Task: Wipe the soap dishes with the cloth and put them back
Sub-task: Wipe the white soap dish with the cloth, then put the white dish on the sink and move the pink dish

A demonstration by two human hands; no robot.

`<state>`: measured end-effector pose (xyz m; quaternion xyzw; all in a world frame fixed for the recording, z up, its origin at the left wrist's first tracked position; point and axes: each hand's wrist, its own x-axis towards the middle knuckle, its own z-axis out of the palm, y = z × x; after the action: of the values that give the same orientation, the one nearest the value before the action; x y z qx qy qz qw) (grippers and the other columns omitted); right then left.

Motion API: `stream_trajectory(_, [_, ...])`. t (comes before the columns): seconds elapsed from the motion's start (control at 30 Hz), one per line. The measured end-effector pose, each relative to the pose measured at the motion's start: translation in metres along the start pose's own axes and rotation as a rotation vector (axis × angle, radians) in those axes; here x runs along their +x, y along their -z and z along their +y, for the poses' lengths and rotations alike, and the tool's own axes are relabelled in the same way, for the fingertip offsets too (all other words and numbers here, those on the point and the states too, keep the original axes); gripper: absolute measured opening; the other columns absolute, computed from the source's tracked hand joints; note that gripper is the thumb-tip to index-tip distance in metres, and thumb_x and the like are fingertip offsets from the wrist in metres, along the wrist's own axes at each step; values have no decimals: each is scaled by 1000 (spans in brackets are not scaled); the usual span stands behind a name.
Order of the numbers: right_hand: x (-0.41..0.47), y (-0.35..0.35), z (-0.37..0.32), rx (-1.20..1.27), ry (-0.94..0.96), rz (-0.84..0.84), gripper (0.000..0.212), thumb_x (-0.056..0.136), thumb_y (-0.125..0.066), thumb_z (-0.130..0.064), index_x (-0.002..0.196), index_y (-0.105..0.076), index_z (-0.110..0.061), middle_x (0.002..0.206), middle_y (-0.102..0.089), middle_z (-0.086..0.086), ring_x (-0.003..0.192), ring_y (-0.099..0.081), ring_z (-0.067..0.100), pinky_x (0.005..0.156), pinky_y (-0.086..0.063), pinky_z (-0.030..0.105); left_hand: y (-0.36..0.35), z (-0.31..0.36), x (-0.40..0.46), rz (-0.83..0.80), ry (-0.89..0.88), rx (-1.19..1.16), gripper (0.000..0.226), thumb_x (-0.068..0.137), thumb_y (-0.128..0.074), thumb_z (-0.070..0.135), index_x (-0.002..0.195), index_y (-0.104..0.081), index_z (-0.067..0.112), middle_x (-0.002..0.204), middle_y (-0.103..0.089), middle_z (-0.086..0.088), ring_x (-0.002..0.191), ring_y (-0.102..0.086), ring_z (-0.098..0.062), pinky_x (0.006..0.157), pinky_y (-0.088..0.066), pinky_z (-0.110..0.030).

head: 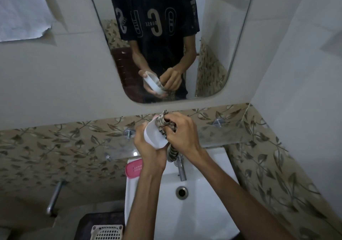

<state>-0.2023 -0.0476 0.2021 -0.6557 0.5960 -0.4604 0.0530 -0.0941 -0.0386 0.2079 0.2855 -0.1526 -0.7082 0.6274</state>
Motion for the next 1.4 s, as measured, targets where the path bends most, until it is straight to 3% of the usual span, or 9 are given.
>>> stream_trajectory(0.1, [-6, 10, 3, 27, -47, 51, 29, 78, -77, -5, 105, -79, -14, 99, -78, 0, 87, -71, 21, 77, -59, 35, 0, -6, 1, 37, 29, -23, 35, 96, -51, 34, 93, -77, 11, 95, -72, -13, 91, -70, -28, 83, -55, -39])
stream_trajectory(0.2, [-10, 24, 12, 132, -178, 133, 21, 81, -83, -13, 101, -78, -18, 92, -77, -9, 82, -70, 8, 74, -59, 28, 4, -9, 8, 135, 58, -68, 28, 94, -58, 38, 105, -67, 14, 109, -63, -16, 106, -62, -37, 91, -52, -52])
stream_trajectory(0.4, [-36, 53, 37, 619, -546, 211, 24, 90, -80, -2, 99, -75, -23, 92, -82, -9, 89, -78, 4, 82, -62, 22, 15, -15, 11, 134, 148, -147, 24, 87, -69, 38, 98, -73, 16, 121, -63, -18, 117, -59, -47, 96, -49, -77])
stream_trajectory(0.5, [-55, 68, 46, 810, -665, 275, 25, 92, -75, 3, 101, -74, -21, 91, -83, -10, 86, -78, 3, 76, -62, 21, 17, -25, 4, 112, 194, -159, 23, 86, -71, 38, 83, -80, 17, 117, -67, -17, 116, -61, -47, 97, -49, -77])
stream_trajectory(0.7, [-89, 91, 71, 965, -832, 378, 19, 97, -68, 3, 107, -71, -13, 95, -82, -4, 86, -78, 8, 76, -65, 26, 21, -45, -3, 109, 249, -173, 34, 86, -72, 37, 110, -69, 14, 124, -66, -17, 128, -59, -47, 100, -48, -75])
stream_trajectory(0.87, [-107, 90, 104, 1030, -1008, 359, 17, 104, -62, -5, 107, -70, -20, 95, -79, -3, 93, -72, 16, 89, -57, 39, 19, -57, -7, 110, 270, -179, 35, 85, -73, 37, 110, -70, 12, 118, -69, -16, 118, -63, -45, 99, -50, -73])
stream_trajectory(1.07, [-126, 71, 143, 1059, -1199, 378, 17, 105, -57, -3, 102, -67, -17, 87, -78, -2, 89, -71, 15, 76, -54, 31, 25, -68, -12, 163, 276, -160, 38, 85, -73, 38, 113, -68, 12, 122, -64, -17, 125, -59, -46, 97, -52, -72])
stream_trajectory(1.23, [-132, 52, 170, 1231, -1386, 416, 14, 108, -51, -10, 110, -64, -9, 104, -66, 6, 95, -63, 17, 117, -41, 44, 35, -73, -17, 232, 256, -152, 33, 83, -75, 37, 107, -67, 15, 121, -62, -16, 126, -57, -48, 97, -52, -72])
stream_trajectory(1.4, [-115, 32, 173, 1395, -1438, 374, 21, 109, -45, -13, 97, -63, -12, 101, -61, 9, 94, -60, 22, 122, -35, 43, 44, -68, -18, 241, 220, -162, 32, 78, -80, 37, 100, -73, 15, 121, -63, -17, 118, -59, -48, 93, -53, -71])
